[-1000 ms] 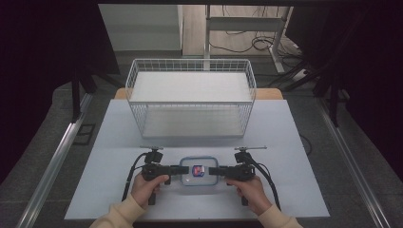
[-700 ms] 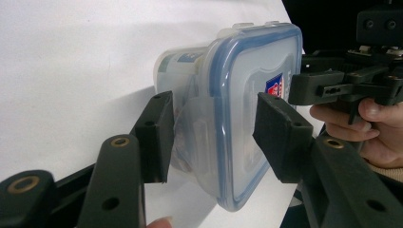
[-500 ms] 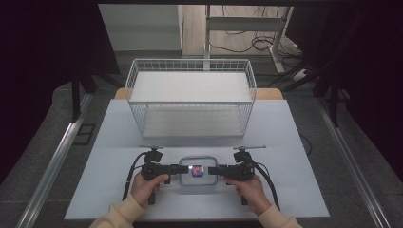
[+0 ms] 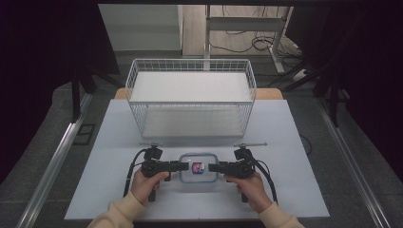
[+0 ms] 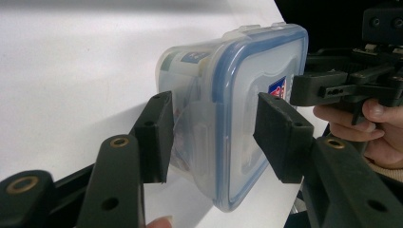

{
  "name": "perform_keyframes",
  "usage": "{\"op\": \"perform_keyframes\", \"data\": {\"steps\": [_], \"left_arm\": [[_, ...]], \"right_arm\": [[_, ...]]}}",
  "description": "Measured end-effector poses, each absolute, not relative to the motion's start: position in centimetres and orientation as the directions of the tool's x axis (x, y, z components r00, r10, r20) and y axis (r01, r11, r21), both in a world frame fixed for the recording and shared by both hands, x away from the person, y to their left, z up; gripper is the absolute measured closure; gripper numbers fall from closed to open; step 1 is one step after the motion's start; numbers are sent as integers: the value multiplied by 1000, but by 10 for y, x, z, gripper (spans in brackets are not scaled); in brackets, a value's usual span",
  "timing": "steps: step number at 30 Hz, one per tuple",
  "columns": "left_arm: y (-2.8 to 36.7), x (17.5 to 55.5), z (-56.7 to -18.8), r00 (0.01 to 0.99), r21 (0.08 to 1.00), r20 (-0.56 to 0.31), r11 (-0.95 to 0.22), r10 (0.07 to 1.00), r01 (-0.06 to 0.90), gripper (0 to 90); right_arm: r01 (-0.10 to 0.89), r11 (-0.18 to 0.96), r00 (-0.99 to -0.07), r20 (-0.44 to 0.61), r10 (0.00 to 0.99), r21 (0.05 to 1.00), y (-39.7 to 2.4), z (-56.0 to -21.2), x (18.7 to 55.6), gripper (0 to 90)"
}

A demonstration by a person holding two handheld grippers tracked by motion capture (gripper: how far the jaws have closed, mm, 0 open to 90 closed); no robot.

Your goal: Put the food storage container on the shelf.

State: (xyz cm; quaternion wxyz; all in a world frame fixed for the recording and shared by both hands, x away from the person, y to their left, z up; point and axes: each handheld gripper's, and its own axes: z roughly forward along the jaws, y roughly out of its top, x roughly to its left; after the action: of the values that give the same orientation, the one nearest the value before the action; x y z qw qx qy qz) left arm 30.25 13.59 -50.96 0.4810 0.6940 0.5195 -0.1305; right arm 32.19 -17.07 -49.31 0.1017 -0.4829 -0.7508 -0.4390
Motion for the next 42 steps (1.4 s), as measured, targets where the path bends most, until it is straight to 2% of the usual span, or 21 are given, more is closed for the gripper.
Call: {"op": "perform_keyframes", "data": {"steps": [4, 13, 42], "left_arm": [[137, 306, -509, 419, 521, -697, 9, 582, 853, 496], [139, 314, -490, 450, 561, -678, 12, 581, 828, 498], [153, 347, -403, 519, 674, -607, 43, 602, 737, 497]], "right_arm": [[807, 154, -522, 567, 637, 570, -172, -490, 325, 475], [787, 158, -543, 548, 637, 596, -170, -472, 332, 474], [688, 167, -632, 469, 617, 706, -155, -385, 371, 474]]}}
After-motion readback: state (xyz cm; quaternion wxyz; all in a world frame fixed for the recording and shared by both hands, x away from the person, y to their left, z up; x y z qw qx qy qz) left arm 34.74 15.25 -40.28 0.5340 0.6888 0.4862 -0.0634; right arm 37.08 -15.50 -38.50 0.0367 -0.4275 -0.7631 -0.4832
